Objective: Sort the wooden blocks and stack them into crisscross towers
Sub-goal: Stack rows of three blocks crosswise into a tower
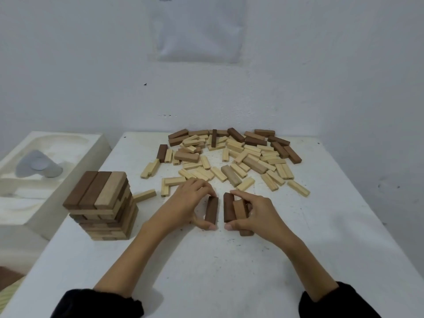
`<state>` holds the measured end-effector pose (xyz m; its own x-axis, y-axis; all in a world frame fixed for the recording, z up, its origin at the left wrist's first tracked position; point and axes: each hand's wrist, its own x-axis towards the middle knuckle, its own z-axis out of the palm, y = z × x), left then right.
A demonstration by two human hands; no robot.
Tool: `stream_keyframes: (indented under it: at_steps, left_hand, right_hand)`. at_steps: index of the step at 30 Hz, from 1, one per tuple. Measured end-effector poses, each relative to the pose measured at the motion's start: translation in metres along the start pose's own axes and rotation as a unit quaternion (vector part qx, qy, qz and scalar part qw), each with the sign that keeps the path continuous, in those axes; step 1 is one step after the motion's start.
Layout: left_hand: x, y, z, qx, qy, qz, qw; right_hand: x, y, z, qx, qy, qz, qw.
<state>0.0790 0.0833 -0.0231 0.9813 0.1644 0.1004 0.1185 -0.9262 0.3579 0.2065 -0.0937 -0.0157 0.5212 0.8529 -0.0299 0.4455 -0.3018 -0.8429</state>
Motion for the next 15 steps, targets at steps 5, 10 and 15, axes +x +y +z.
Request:
stream_keyframes:
  at_steps: [5, 10, 15]
  left_hand:
    - [-0.013, 0.004, 0.004, -0.052, -0.001, -0.042, 0.998]
    - [-0.015, 0.007, 0.01, -0.107, 0.009, -0.06, 0.992]
    - [-0.014, 0.008, 0.013, -0.164, 0.027, -0.071, 0.983]
  right_hand:
    - [-0.001, -0.001, 0.01, 0.009, 0.051, -0.016, 0.999]
    - [-0.004, 0.015, 0.001, -0.014, 0.095, -0.045, 0.994]
    - [-0.008, 0.024, -0.014, 0.017, -0.03, -0.044, 0.998]
